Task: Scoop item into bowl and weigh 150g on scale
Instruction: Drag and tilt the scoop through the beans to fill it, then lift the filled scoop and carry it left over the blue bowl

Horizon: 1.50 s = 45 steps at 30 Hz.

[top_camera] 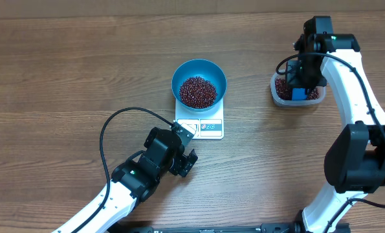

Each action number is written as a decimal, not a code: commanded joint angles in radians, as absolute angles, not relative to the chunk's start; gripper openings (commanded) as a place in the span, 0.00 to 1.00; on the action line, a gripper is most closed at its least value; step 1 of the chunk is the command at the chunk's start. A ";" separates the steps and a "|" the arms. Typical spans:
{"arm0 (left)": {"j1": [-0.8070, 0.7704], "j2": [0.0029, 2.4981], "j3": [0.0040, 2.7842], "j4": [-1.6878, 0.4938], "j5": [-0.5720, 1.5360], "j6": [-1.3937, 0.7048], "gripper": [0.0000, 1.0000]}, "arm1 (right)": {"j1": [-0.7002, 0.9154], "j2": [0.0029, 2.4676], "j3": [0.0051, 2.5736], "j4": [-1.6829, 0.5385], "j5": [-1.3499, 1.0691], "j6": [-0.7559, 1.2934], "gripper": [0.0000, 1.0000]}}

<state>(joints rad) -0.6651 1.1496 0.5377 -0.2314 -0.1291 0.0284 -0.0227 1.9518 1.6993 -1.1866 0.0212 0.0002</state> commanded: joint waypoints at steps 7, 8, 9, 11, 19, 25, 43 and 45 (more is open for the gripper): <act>-0.661 1.150 0.561 -0.228 -0.141 0.022 1.00 | -0.131 1.966 1.703 -1.191 -0.264 0.002 0.04; -0.661 1.150 0.561 -0.228 -0.141 0.022 1.00 | -0.149 1.966 1.703 -1.192 -0.287 0.002 0.04; -0.661 1.150 0.561 -0.228 -0.141 0.022 0.99 | -0.164 1.966 1.703 -1.192 -0.309 0.002 0.04; -0.661 1.150 0.561 -0.228 -0.141 0.022 1.00 | -0.206 1.966 1.703 -1.192 -0.382 -0.008 0.04; -0.661 1.150 0.561 -0.228 -0.141 0.022 1.00 | -0.308 1.966 1.703 -1.222 -0.519 -0.040 0.04; -0.661 1.150 0.561 -0.228 -0.141 0.022 1.00 | -0.356 1.966 1.703 -1.249 -0.559 -0.062 0.04; -0.661 1.150 0.561 -0.228 -0.141 0.022 1.00 | -0.486 1.966 1.703 -1.338 -0.817 -0.195 0.04; -0.661 1.150 0.561 -0.228 -0.141 0.022 1.00 | -0.496 1.966 1.703 -1.349 -0.846 -0.219 0.04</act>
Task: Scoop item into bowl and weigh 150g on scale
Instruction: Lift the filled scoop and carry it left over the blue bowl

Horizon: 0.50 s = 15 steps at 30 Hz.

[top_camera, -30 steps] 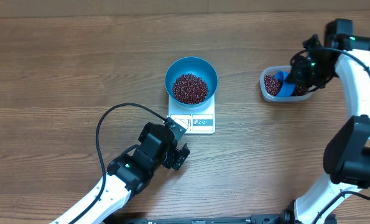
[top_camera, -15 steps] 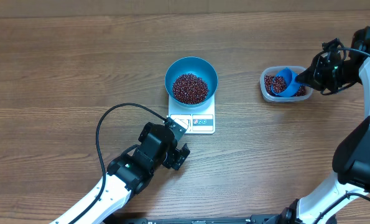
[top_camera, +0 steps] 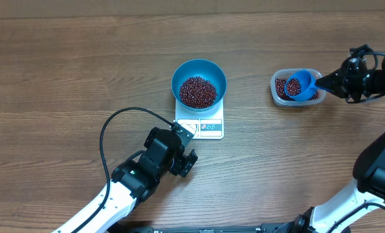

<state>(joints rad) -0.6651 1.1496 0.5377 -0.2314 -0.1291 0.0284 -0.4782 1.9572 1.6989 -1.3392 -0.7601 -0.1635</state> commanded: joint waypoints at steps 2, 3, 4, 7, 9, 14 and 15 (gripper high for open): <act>-0.661 1.150 0.561 -0.228 -0.141 0.022 1.00 | -0.501 1.965 1.704 -1.354 -0.883 -0.219 0.04; -0.661 1.150 0.561 -0.228 -0.141 0.023 1.00 | -0.501 1.964 1.715 -1.367 -0.912 -0.219 0.04; -0.661 1.150 0.561 -0.228 -0.141 0.022 1.00 | -0.501 1.964 1.724 -1.376 -0.920 -0.219 0.04; -0.661 1.150 0.561 -0.228 -0.141 0.022 1.00 | -0.496 1.963 1.792 -1.427 -0.922 -0.219 0.04; -0.661 1.150 0.561 -0.228 -0.141 0.022 1.00 | -0.486 1.959 1.855 -1.469 -0.921 -0.239 0.04; -0.661 1.150 0.561 -0.228 -0.141 0.022 1.00 | -0.412 1.930 2.012 -1.518 -0.922 -0.235 0.04; -0.661 1.150 0.561 -0.228 -0.141 0.022 1.00 | -0.392 1.928 2.028 -1.518 -0.922 -0.233 0.04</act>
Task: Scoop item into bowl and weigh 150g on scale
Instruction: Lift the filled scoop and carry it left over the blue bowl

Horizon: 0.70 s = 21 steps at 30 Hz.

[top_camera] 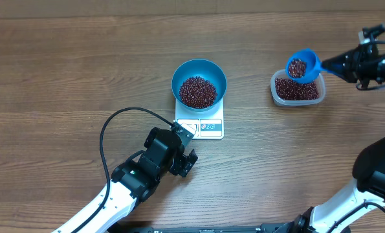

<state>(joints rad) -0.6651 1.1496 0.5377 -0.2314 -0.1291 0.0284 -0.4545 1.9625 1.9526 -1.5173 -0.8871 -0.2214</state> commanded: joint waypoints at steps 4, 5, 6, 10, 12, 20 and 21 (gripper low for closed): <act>-0.661 1.150 0.561 -0.228 -0.141 0.022 1.00 | -0.303 1.928 2.069 -1.508 -0.922 -0.206 0.04; -0.661 1.150 0.561 -0.228 -0.141 0.022 1.00 | -0.279 1.928 2.071 -1.503 -0.922 -0.206 0.04; -0.661 1.150 0.561 -0.228 -0.141 0.022 1.00 | -0.251 1.928 2.071 -1.493 -0.921 -0.196 0.04; -0.661 1.150 0.561 -0.228 -0.141 0.022 1.00 | -0.146 1.928 2.071 -1.440 -0.917 -0.149 0.04; -0.661 1.150 0.561 -0.228 -0.141 0.022 1.00 | -0.102 1.928 2.071 -1.412 -0.896 -0.117 0.04; -0.661 1.150 0.561 -0.228 -0.141 0.022 1.00 | 0.089 1.928 2.071 -1.294 -0.635 0.028 0.04; -0.661 1.150 0.561 -0.228 -0.141 0.022 1.00 | 0.117 1.928 2.071 -1.278 -0.604 0.035 0.04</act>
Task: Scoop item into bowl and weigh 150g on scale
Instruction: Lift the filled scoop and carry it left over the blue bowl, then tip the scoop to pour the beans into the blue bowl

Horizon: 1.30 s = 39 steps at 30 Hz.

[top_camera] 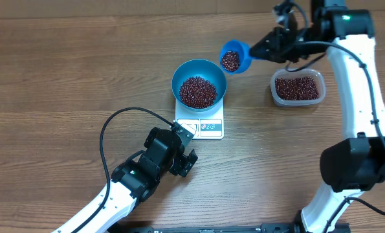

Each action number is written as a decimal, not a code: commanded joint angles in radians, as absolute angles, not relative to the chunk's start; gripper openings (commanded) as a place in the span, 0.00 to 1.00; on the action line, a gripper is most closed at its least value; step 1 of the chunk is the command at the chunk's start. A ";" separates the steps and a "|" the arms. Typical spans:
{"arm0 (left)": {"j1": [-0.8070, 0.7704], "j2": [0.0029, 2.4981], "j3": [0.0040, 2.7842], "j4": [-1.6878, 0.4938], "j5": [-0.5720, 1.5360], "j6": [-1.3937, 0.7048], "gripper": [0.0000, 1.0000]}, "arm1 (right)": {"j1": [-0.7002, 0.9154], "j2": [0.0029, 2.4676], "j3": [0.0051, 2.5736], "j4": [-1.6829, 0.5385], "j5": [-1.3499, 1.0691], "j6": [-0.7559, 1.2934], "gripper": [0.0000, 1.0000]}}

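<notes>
A blue bowl (pixel 199 71) holding red beans stands on the white scale (pixel 200 125) at the table's middle. My right gripper (pixel 264 47) is shut on the handle of a blue scoop (pixel 233 57), which is loaded with beans and hangs just past the bowl's upper right rim. A clear tub of beans (pixel 297 88) sits to the right. Below the scale, my left gripper (pixel 187 162) rests low over the table; its fingers are too dark to read.
The left arm's black cable (pixel 114 126) loops over the table left of the scale. The right arm (pixel 357 77) reaches across above the tub. Bare wood tabletop (pixel 63 71) surrounds everything.
The right gripper has carried the loaded scoop leftward, from above the tub to beside the bowl's upper right rim. The left arm has stayed put.
First the right gripper stood over the tub with the scoop down in the beans. Then the scoop lay in the tub filled with beans, arm stretched to the right. It was then raised above the tub, and now hangs near the bowl.
</notes>
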<state>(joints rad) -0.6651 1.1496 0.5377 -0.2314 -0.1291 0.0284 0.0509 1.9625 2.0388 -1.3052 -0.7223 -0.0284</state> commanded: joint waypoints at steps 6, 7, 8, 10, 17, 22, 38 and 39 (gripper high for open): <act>-0.661 1.150 0.561 -0.228 -0.141 0.022 1.00 | 0.258 1.928 2.072 -1.215 -0.412 0.049 0.04; -0.661 1.150 0.561 -0.228 -0.141 0.022 1.00 | 0.281 1.928 2.072 -1.211 -0.363 0.049 0.04; -0.661 1.150 0.561 -0.228 -0.141 0.022 1.00 | 0.303 1.928 2.072 -1.208 -0.316 0.049 0.04; -0.661 1.150 0.561 -0.228 -0.141 0.022 1.00 | 0.351 1.928 2.072 -1.201 -0.217 0.049 0.04; -0.661 1.150 0.561 -0.228 -0.141 0.022 1.00 | 0.425 1.928 2.071 -1.201 -0.046 0.049 0.04; -0.661 1.150 0.561 -0.228 -0.141 0.022 1.00 | 0.426 1.928 2.071 -1.202 -0.046 0.057 0.04; -0.661 1.150 0.561 -0.228 -0.141 0.022 1.00 | 0.428 1.928 2.071 -1.222 -0.016 0.079 0.04; -0.661 1.150 0.561 -0.228 -0.141 0.022 0.99 | 0.428 1.928 2.071 -1.222 -0.016 0.079 0.04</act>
<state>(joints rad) -0.6651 1.1496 0.5377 -0.2314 -0.1291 0.0284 0.4263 1.9625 2.0392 -1.2247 -0.0296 0.0708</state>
